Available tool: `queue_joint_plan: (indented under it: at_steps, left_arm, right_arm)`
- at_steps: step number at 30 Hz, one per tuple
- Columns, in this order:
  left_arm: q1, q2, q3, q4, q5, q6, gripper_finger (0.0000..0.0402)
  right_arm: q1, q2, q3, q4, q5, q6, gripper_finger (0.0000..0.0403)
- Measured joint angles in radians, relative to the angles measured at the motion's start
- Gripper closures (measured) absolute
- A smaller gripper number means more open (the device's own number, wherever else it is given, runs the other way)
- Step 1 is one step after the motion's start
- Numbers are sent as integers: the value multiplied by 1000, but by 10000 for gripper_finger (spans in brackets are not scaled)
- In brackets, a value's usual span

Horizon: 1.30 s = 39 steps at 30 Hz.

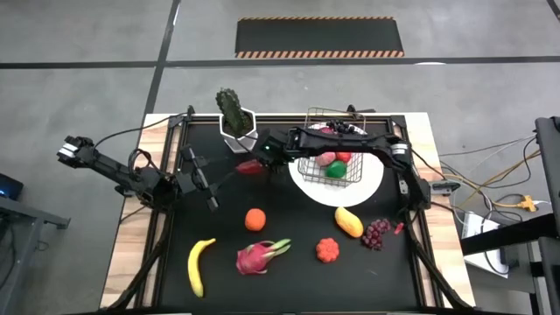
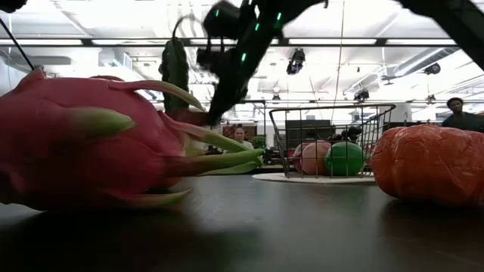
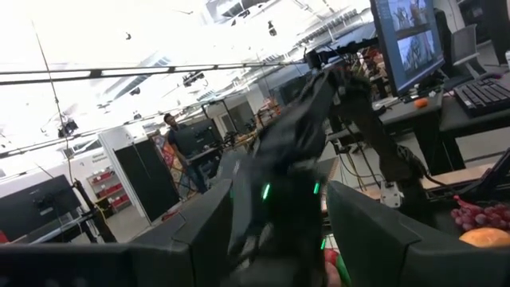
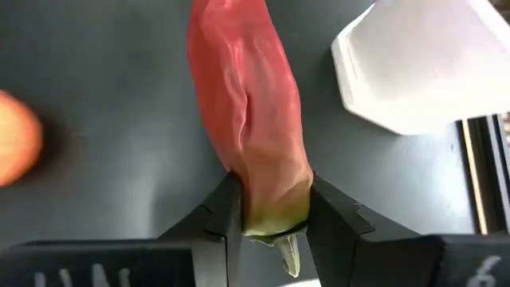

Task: Build produce basket
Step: Put the chili pepper into the wire basket

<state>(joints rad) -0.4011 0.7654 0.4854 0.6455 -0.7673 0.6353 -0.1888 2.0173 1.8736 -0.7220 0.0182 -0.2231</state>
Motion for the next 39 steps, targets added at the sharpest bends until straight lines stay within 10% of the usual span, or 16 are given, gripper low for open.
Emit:
queue_joint_plan:
  at_steps: [20,39]
  left_arm:
    - [0,0,0,1,0,0,217]
    - [-1,6,0,0,0,0,217]
  right_arm:
    - [80,-354,0,-856,175,454,307]
    - [7,-379,-198,-850,145,512,307]
